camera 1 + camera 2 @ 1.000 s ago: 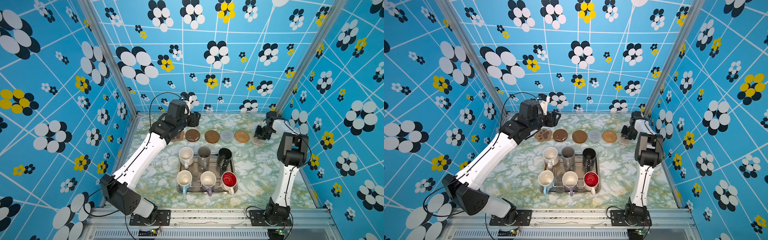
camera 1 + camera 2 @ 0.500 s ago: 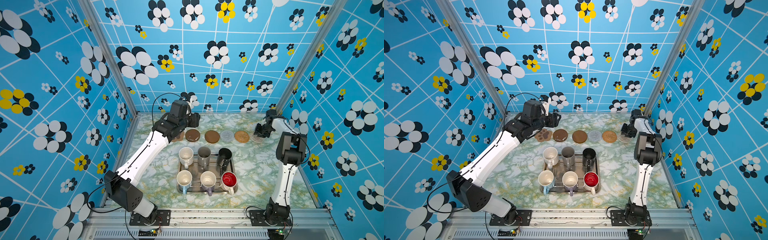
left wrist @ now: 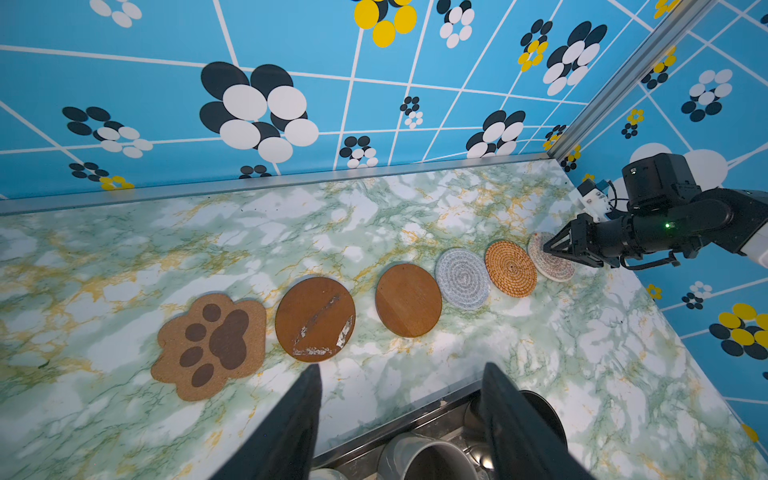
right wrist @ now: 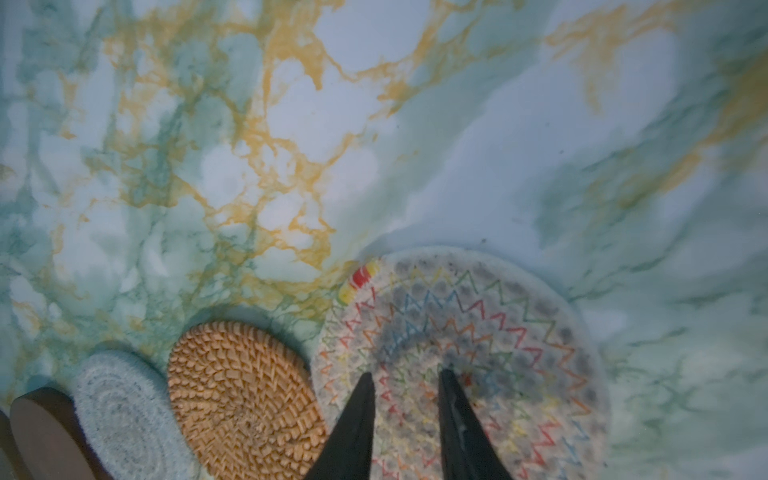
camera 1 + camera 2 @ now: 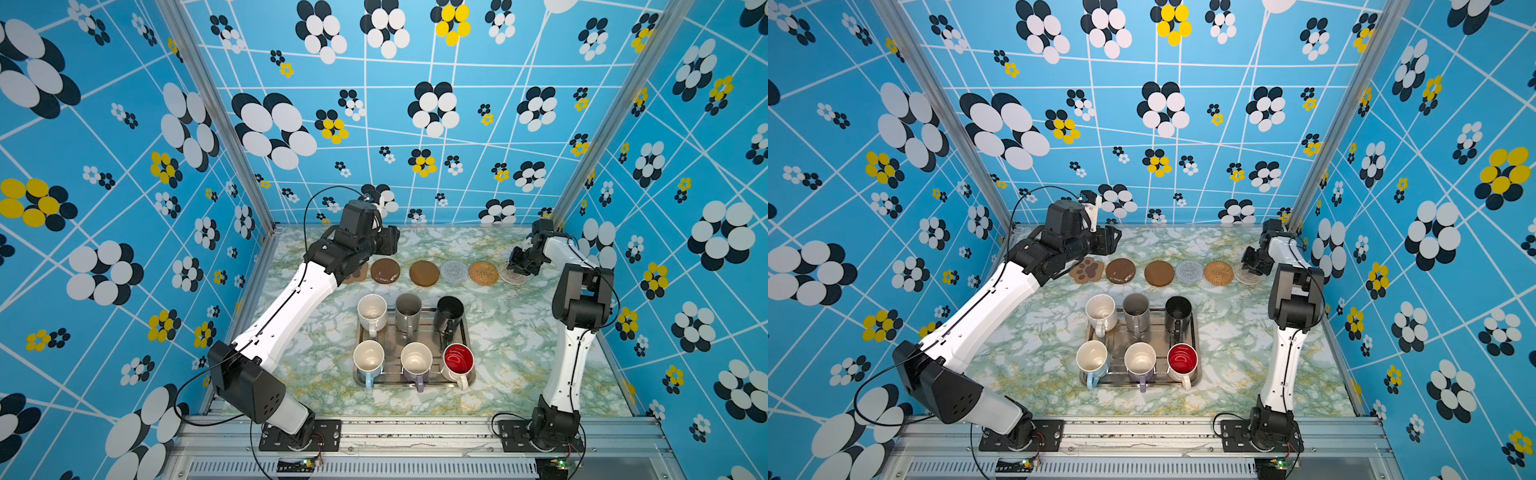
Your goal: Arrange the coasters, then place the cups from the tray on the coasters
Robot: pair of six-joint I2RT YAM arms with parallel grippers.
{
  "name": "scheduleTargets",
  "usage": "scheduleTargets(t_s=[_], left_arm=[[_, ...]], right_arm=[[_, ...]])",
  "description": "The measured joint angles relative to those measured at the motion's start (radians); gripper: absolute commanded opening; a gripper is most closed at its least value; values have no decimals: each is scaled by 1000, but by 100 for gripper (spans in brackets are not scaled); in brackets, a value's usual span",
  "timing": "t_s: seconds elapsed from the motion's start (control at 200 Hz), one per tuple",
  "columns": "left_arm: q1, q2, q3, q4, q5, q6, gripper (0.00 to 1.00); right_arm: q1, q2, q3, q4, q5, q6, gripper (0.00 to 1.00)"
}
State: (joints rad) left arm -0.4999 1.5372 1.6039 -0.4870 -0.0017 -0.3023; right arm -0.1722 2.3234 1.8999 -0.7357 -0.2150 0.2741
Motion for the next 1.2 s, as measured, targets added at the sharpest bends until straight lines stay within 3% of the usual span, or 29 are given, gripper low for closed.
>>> scheduleTargets(t_s=[1.2], left_arm=[[0, -22, -12, -8, -26, 8, 63]], right_arm=[[28, -2, -9, 29, -8, 21, 29]])
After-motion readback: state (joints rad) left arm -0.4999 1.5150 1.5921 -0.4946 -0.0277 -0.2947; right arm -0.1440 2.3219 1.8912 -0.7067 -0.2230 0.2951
